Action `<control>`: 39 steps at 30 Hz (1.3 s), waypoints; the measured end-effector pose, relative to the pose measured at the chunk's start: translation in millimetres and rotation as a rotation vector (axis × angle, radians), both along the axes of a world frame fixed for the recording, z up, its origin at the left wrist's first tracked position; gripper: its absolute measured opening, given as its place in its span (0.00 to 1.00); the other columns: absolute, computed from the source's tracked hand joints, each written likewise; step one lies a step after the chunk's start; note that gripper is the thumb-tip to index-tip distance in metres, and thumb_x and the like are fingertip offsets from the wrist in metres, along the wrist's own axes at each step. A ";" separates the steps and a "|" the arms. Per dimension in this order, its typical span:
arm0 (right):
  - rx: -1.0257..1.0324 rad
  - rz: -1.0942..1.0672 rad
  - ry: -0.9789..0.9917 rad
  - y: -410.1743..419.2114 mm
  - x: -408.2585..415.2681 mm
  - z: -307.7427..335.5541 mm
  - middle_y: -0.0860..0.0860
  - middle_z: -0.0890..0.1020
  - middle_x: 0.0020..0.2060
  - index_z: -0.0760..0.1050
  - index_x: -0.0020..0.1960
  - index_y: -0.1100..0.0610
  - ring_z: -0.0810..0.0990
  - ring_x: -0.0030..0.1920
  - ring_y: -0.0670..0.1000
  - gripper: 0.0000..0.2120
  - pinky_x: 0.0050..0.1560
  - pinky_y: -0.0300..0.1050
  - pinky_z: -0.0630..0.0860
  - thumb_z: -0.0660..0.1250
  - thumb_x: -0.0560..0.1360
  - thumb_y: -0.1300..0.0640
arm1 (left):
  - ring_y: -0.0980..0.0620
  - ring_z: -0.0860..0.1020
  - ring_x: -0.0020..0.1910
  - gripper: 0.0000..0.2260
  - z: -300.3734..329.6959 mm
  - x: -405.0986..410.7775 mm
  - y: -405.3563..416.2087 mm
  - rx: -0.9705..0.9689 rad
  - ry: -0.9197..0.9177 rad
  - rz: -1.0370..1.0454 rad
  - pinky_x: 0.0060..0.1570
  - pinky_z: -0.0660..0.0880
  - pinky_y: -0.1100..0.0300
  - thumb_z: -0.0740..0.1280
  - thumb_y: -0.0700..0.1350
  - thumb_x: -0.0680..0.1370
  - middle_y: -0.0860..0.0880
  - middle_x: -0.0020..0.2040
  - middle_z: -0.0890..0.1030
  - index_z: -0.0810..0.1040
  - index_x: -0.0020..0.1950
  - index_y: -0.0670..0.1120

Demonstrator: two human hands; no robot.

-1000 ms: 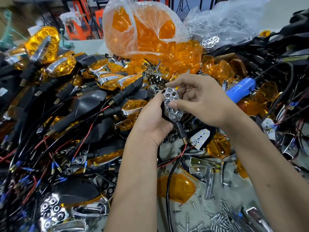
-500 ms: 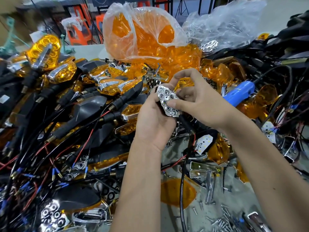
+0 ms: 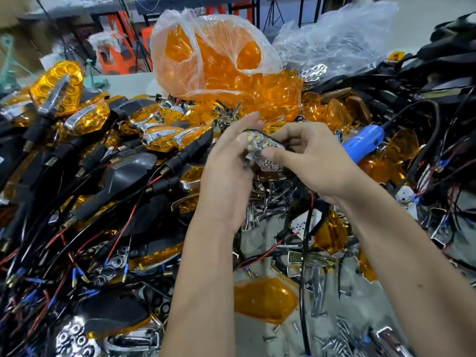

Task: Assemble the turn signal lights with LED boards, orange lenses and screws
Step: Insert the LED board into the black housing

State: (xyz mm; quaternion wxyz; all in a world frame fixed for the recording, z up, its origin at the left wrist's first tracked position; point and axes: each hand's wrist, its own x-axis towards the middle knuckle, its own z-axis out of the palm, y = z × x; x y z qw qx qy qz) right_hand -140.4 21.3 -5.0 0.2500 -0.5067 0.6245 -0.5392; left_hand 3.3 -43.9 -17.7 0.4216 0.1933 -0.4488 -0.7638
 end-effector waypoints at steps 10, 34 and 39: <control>0.001 0.033 -0.015 1.0 -7.3 -2.4 0.50 0.88 0.43 0.86 0.52 0.55 0.86 0.45 0.49 0.06 0.52 0.48 0.84 0.78 0.75 0.58 | 0.45 0.85 0.53 0.08 -13.8 -2.6 -6.5 -0.262 -0.202 0.285 0.56 0.81 0.48 0.74 0.38 0.77 0.44 0.51 0.88 0.86 0.54 0.48; 0.025 0.014 -0.161 5.6 -7.2 4.4 0.51 0.89 0.43 0.88 0.50 0.51 0.89 0.48 0.50 0.11 0.56 0.47 0.84 0.81 0.70 0.61 | 0.37 0.82 0.50 0.06 -8.4 -7.4 1.0 -0.236 -0.166 0.380 0.55 0.80 0.42 0.77 0.36 0.75 0.33 0.50 0.85 0.88 0.46 0.47; 0.095 0.099 -0.166 8.4 -11.4 7.8 0.53 0.89 0.45 0.87 0.53 0.54 0.88 0.49 0.49 0.09 0.54 0.40 0.82 0.78 0.74 0.61 | 0.41 0.79 0.44 0.05 -11.4 -9.1 0.3 -0.210 -0.160 0.392 0.48 0.78 0.47 0.77 0.35 0.74 0.33 0.44 0.83 0.87 0.45 0.45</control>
